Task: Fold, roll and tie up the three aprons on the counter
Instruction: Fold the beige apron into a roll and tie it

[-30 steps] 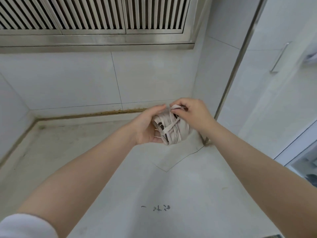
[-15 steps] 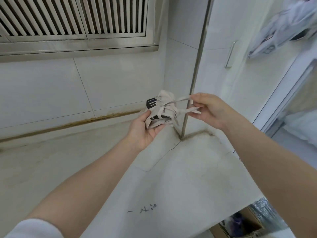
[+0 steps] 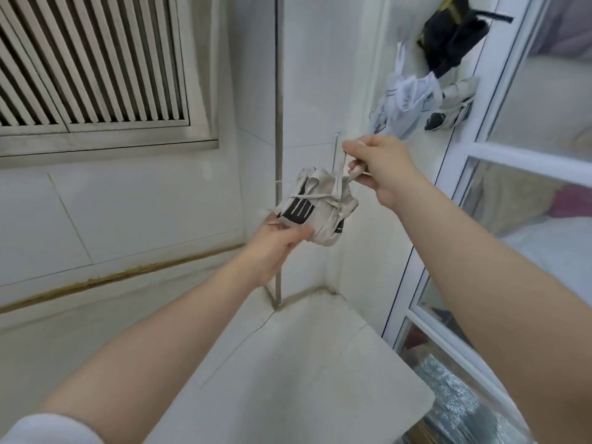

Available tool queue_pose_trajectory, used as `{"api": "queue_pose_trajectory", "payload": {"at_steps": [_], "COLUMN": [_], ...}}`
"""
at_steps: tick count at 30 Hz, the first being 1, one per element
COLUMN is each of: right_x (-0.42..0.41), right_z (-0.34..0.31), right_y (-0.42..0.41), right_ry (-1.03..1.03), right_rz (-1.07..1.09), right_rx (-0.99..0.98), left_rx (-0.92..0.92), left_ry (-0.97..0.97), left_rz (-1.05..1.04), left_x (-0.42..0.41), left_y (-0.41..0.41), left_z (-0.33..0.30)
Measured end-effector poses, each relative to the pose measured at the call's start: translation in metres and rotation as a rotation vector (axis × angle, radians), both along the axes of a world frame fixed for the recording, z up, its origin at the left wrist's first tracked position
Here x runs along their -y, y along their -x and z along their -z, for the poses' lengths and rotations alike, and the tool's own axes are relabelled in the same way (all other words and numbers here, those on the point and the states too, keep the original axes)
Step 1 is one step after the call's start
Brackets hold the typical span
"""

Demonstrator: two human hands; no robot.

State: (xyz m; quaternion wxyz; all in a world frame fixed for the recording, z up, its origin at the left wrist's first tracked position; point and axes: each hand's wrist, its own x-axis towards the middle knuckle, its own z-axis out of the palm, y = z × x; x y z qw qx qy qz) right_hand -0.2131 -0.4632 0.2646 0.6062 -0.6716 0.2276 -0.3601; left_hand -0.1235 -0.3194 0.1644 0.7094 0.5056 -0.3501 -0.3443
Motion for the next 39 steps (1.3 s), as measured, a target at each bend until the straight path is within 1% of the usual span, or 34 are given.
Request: {"api": "queue_pose_trajectory", "payload": {"at_steps": [1,3,4,5,6,8,9,10,12,14,16,18,21,23,25,27,29,32,36,39], "right_x": [0.014,0.035,0.051,0.062,0.072,0.093,0.101,0.104,0.121,0.132,0.147,0.163,0.181,0.194,0.208,0.218,0.220,0.222,0.222,0.220], "right_z": [-0.010,-0.022,-0.031,-0.037,-0.043,-0.057,-0.064,-0.067,-0.082,-0.091,-0.108,-0.124,-0.155,-0.182,-0.215,-0.245,-0.264,-0.288,-0.316,-0.337], "right_y": [0.002,0.004,0.008,0.010,0.012,0.016,0.017,0.017,0.024,0.025,0.032,0.039,0.046,0.043,0.039,0.031,0.023,0.010,-0.011,-0.033], "right_ry": [-0.112,-0.327,-0.364,-0.353,-0.318,-0.202,-0.128,-0.050,0.083,0.155,0.173,0.132,0.106,0.124,0.155,0.247,0.362,0.481,0.570,0.629], "right_rz": [-0.014,-0.045,-0.061,-0.070,-0.072,-0.088,-0.097,-0.102,-0.119,-0.140,-0.188,-0.246,-0.270,-0.217,-0.176,-0.166,-0.159,-0.131,-0.108,-0.051], "right_rx": [0.067,0.189,0.222,0.235,0.239,0.217,0.200,0.176,0.145,0.135,0.175,0.236,0.285,0.312,0.373,0.409,0.374,0.338,0.431,0.446], "left_rx": [0.007,-0.054,-0.062,-0.075,-0.098,-0.157,-0.140,-0.099,0.053,0.199,0.323,0.428,0.576,0.640,0.695,0.739,0.778,0.781,0.750,0.743], "left_ry": [0.030,0.093,0.107,0.113,0.111,0.030,-0.014,-0.064,-0.146,-0.200,-0.230,-0.232,-0.179,-0.106,0.007,0.096,0.122,0.159,0.239,0.301], "left_rz": [0.003,0.036,0.059,0.087,0.104,0.133,0.133,0.131,0.078,-0.012,-0.127,-0.228,-0.373,-0.448,-0.544,-0.624,-0.690,-0.746,-0.756,-0.761], "left_x": [0.013,0.030,0.045,0.056,0.066,0.086,0.095,0.100,0.126,0.143,0.162,0.179,0.199,0.208,0.216,0.221,0.224,0.229,0.230,0.227], "left_y": [0.005,0.006,0.008,0.010,0.009,0.013,0.017,0.017,0.031,0.043,0.061,0.075,0.084,0.088,0.088,0.083,0.076,0.059,0.039,0.022], "left_z": [-0.008,-0.021,-0.029,-0.037,-0.046,-0.070,-0.082,-0.092,-0.120,-0.143,-0.171,-0.196,-0.227,-0.249,-0.273,-0.297,-0.313,-0.325,-0.337,-0.355]}}
